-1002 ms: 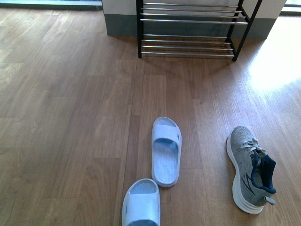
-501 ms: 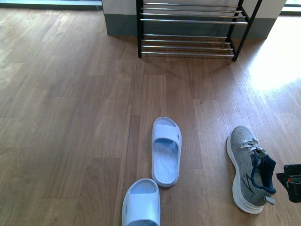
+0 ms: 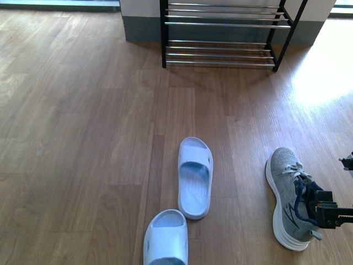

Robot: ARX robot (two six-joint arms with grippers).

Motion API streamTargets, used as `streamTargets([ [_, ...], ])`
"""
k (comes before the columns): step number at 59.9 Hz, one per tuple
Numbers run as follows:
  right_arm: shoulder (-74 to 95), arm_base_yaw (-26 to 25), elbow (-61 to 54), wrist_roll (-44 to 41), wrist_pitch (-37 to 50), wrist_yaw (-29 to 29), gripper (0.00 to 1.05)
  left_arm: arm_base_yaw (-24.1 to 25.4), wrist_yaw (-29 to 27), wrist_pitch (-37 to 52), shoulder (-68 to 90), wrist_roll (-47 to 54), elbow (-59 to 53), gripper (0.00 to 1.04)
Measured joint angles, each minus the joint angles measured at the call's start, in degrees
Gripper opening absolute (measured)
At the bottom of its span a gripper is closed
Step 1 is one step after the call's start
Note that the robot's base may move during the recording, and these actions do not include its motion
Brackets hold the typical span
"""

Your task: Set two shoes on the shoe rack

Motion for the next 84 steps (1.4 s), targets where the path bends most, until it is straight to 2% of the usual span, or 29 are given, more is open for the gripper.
streamTargets([
  [29, 8.8, -0.3, 10.8, 0.9, -2.3, -0.5, 0.95, 0.0, 0.0, 0.0, 0.0, 0.0, 0.0, 0.01],
  [56, 15.6, -0.9, 16.0, 1.9, 3.4, -0.6, 0.95, 0.0, 0.0, 0.0, 0.0, 0.0, 0.0, 0.01],
  [67, 17.8, 0.3, 18.3, 2.7, 7.6, 3.9, 0.57, 0.0, 0.0, 0.0, 0.0, 0.0, 0.0, 0.01],
  [76, 18.8, 1.2, 18.4, 4.0, 7.9, 4.6, 0.36, 0.0, 0.0, 0.0, 0.0, 0.0, 0.0, 0.01],
  [79, 18.9, 1.7, 18.4, 4.5, 7.9, 4.8, 0.24, 0.0, 0.0, 0.0, 0.0, 0.0, 0.0, 0.01],
  [84, 18.8, 2.3, 18.3, 5.1, 7.8, 5.0, 0.11, 0.0, 0.0, 0.0, 0.0, 0.0, 0.0, 0.01],
])
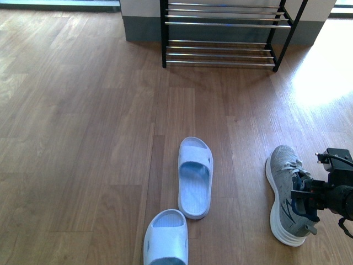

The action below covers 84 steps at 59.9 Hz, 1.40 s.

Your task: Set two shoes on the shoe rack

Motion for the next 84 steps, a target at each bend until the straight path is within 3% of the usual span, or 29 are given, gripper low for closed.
streamTargets([
  [5, -0.3, 0.3, -0.6, 0.6, 0.0, 0.2, 0.01, 0.0, 0.0, 0.0, 0.0, 0.0, 0.0, 0.01],
  [24, -7.5, 0.7, -7.1, 1.1, -0.2, 0.9, 0.01, 0.0, 0.0, 0.0, 0.0, 0.0, 0.0, 0.01],
  [31, -16.2, 0.4, -14.2, -5.0, 1.0, 0.1, 0.01, 0.0, 0.0, 0.0, 0.0, 0.0, 0.0, 0.01],
  [43, -46.0, 0.0, -32.1, -19.3, -1.9, -7.7, 0.01, 0.0, 0.0, 0.0, 0.0, 0.0, 0.0, 0.01],
  [53, -82.1, 1.5, -44.0, -22.2, -17.9, -9.4, 0.01, 0.0, 0.0, 0.0, 0.0, 0.0, 0.0, 0.01],
  [63, -121.6, 6.1, -46.6, -18.1, -46.3, -6.7, 0.01, 0.0, 0.0, 0.0, 0.0, 0.0, 0.0, 0.01],
  [70, -133.1, 6.4, -46.6, -17.2, -49.6, -6.9, 0.01, 0.0, 0.0, 0.0, 0.0, 0.0, 0.0, 0.01],
  [84, -133.9, 6.5, -47.0, -16.3, -49.9, -6.7, 0.01, 0.0, 0.0, 0.0, 0.0, 0.0, 0.0, 0.01],
])
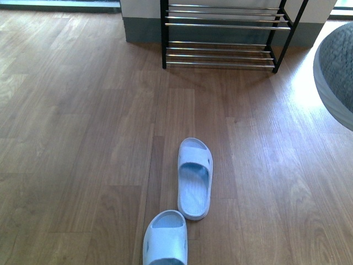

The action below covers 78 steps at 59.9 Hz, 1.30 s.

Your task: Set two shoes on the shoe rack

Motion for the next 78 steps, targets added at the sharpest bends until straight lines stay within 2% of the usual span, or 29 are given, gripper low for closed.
streamTargets([
  [78, 0.0, 0.0, 0.0, 0.0, -0.2, 0.6, 0.01, 0.0, 0.3, 0.0, 0.0, 0.0, 0.0, 0.01],
])
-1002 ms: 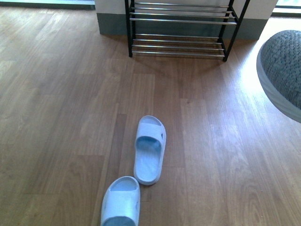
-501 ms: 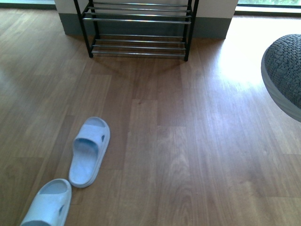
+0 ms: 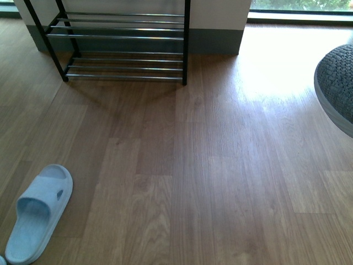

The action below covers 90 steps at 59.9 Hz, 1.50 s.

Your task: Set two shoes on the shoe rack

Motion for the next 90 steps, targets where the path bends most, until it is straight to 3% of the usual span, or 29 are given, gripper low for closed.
streamTargets([
  [90, 0.0, 0.1, 0.0, 0.1, 0.0, -0.3, 0.01, 0.0, -0.1, 0.0, -0.1, 0.0, 0.0, 0.01],
])
